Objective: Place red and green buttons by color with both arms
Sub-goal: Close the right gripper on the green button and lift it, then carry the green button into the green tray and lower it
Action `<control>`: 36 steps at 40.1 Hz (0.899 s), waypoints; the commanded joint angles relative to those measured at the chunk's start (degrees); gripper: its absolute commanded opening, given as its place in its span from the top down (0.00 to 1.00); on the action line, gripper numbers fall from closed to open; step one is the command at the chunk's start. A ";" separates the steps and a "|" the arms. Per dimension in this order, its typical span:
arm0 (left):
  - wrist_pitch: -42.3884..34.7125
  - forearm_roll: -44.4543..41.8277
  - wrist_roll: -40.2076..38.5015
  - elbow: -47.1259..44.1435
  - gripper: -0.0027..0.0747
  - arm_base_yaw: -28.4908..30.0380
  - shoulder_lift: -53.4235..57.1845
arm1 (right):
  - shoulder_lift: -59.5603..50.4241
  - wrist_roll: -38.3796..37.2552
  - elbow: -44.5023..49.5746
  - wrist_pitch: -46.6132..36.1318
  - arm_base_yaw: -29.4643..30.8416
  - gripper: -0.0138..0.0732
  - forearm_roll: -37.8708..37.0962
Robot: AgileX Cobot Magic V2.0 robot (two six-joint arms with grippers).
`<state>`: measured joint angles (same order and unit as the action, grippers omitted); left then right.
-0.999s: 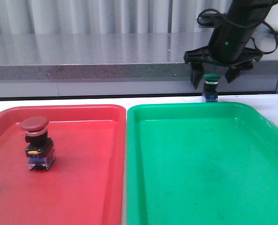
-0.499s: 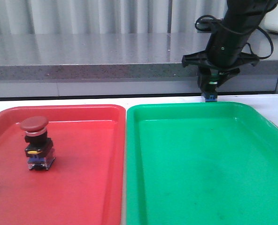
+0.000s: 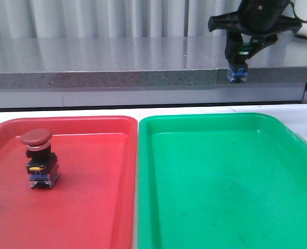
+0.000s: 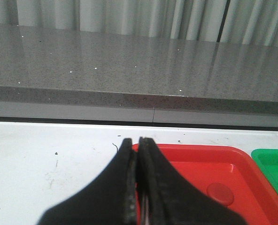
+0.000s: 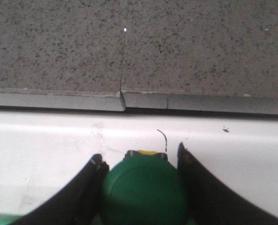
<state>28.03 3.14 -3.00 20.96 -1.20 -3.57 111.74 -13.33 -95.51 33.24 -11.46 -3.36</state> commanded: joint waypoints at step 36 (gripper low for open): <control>-4.96 0.51 -0.52 1.48 0.99 0.03 -0.62 | -26.54 -0.10 51.13 -25.14 -15.10 0.59 1.41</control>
<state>28.03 3.14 -3.00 20.87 -1.20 -3.57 86.72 -13.33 -43.17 12.17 -26.49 -2.12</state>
